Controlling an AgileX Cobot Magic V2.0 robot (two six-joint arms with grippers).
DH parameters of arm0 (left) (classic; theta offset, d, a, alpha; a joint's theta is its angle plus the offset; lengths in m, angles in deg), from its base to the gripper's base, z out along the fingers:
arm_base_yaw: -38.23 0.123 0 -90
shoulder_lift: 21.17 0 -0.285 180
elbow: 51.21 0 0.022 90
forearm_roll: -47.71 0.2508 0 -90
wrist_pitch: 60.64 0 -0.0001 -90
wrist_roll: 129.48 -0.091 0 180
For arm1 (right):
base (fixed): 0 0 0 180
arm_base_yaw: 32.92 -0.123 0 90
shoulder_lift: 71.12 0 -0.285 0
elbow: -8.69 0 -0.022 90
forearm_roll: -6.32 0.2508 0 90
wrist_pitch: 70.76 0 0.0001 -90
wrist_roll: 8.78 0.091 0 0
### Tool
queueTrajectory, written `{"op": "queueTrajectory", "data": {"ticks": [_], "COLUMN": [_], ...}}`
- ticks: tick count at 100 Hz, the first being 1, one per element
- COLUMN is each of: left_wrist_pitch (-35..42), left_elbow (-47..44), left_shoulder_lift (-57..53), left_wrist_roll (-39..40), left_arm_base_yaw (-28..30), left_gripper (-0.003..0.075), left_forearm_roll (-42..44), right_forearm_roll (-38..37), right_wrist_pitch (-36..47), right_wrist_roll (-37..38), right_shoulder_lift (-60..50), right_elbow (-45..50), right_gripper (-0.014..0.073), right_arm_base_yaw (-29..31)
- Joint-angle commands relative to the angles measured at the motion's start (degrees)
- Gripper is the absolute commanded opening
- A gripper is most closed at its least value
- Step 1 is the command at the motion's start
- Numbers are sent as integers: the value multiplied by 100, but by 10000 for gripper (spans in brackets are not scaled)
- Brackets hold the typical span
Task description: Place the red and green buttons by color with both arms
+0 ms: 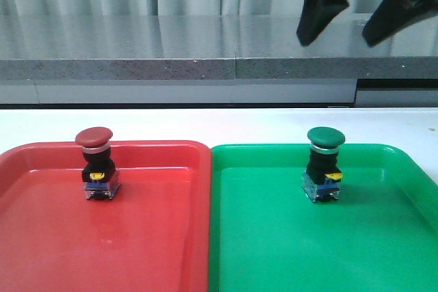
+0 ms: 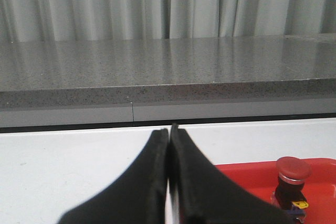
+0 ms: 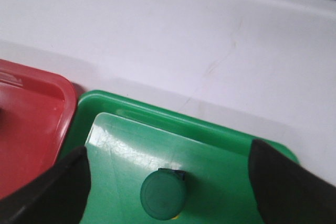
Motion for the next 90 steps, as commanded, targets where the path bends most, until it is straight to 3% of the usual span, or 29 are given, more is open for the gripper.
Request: {"op": "queueTrajectory", "data": {"ticks": [1, 30, 64, 90], "left_wrist_pitch": [455, 455, 455, 455], "left_elbow": [-244, -244, -244, -244], "left_shoulder_lift": [-176, -176, -176, -176], "left_wrist_roll": [16, 16, 16, 16], "left_arm_base_yaw": [3, 3, 3, 3], "left_gripper": [-19, -19, -20, -19], "left_forearm_roll": [-19, -19, -19, -19], "right_forearm_roll": [-274, -571, -660, -663], "right_wrist_pitch": [295, -42, -47, -220], "right_wrist_roll": [-5, -5, -5, -5], "right_shoulder_lift": [-608, -1865, -3729, -5165], "right_elbow": [-119, 123, 1547, 2378], "right_gripper": [612, 612, 612, 612], "right_arm_base_yaw": [15, 427, 1259, 1325]}}
